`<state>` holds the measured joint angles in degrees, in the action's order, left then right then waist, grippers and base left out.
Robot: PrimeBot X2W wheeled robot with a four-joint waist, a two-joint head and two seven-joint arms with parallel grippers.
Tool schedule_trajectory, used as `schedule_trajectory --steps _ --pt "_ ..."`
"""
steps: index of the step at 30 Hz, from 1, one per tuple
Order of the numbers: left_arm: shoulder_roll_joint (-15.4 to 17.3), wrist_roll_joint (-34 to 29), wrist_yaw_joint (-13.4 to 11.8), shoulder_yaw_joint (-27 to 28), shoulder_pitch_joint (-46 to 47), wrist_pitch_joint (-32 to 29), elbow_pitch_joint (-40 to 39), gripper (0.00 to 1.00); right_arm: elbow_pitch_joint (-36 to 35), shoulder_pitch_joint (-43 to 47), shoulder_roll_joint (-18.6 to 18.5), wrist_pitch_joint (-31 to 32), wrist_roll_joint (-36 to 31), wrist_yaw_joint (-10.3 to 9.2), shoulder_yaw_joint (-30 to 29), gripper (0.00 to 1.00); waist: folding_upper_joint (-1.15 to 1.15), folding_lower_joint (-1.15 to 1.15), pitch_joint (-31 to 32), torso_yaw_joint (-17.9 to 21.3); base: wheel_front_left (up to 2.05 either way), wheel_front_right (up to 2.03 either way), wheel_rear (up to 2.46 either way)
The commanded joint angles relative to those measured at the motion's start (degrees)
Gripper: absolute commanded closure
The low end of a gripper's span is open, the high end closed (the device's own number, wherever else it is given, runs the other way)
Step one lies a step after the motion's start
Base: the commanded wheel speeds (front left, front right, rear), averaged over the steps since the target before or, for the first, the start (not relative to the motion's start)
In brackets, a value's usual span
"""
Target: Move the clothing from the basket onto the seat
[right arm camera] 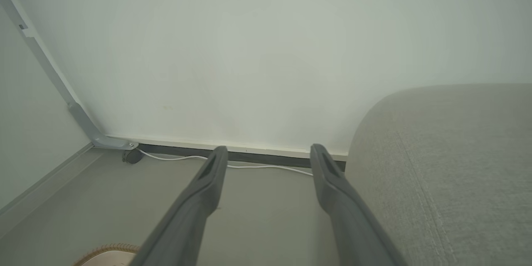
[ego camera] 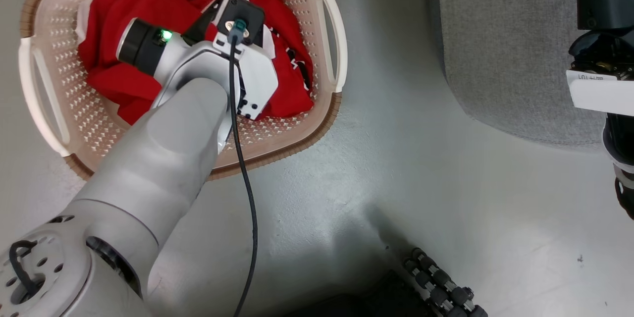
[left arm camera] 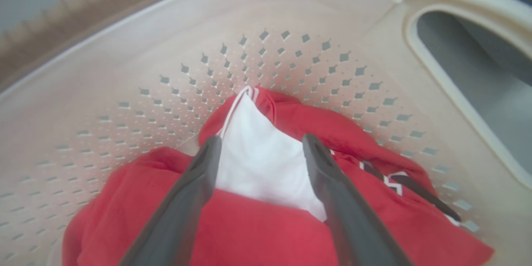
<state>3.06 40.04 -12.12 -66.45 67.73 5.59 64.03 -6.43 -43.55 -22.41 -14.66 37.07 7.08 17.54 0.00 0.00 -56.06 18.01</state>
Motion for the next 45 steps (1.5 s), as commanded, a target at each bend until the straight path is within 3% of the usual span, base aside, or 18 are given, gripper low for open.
schedule_trajectory --steps 1,5,13,15,16,25,29,45 --pt "-0.2 1.2 0.5 0.0 1.2 -0.9 0.1 0.00 -1.3 1.4 -0.3 -0.3 0.7 0.41 0.4 0.00 0.00 0.00 -0.7 0.8 0.00 0.00 0.00" --pt "-0.2 2.7 1.0 -0.7 2.5 -2.8 1.2 0.00 -1.0 1.2 0.2 -0.3 1.3 0.41 0.6 0.00 0.00 0.00 -1.6 1.7 0.00 0.00 0.00" --pt "-0.2 6.3 -1.0 -0.3 3.7 -5.7 3.3 0.01 -0.6 1.4 1.1 -0.3 2.0 0.41 0.8 0.00 0.00 0.00 -2.9 2.9 0.00 0.00 0.00" --pt "-0.2 6.6 -1.1 -1.0 3.4 -6.7 3.5 0.81 -0.6 1.6 1.1 -0.3 2.0 0.41 0.7 0.00 0.00 0.00 -2.9 2.9 0.00 0.00 0.00" --pt "-0.2 6.8 -1.2 -1.3 3.3 -6.9 3.5 1.00 -0.5 1.6 1.0 -0.3 2.0 0.41 0.7 0.00 0.00 0.00 -2.9 2.9 0.00 0.00 0.00" --pt "-0.2 8.2 -2.2 -2.4 3.3 -5.8 3.3 1.00 0.0 1.0 0.8 -0.3 2.2 0.41 0.1 0.00 0.00 0.00 -2.7 2.5 0.00 0.00 0.00" --pt "-0.2 9.8 -2.4 -2.1 1.7 -2.1 1.8 1.00 0.6 1.2 0.4 -0.3 1.8 0.41 0.0 0.00 0.00 0.00 -0.8 1.2 0.00 0.00 0.00" --pt "-0.2 17.0 -1.4 -3.4 -8.3 9.0 -7.1 1.00 7.9 8.7 -3.6 -0.3 0.1 0.41 0.5 0.00 0.00 0.00 15.7 -6.9 0.00 0.00 0.00"
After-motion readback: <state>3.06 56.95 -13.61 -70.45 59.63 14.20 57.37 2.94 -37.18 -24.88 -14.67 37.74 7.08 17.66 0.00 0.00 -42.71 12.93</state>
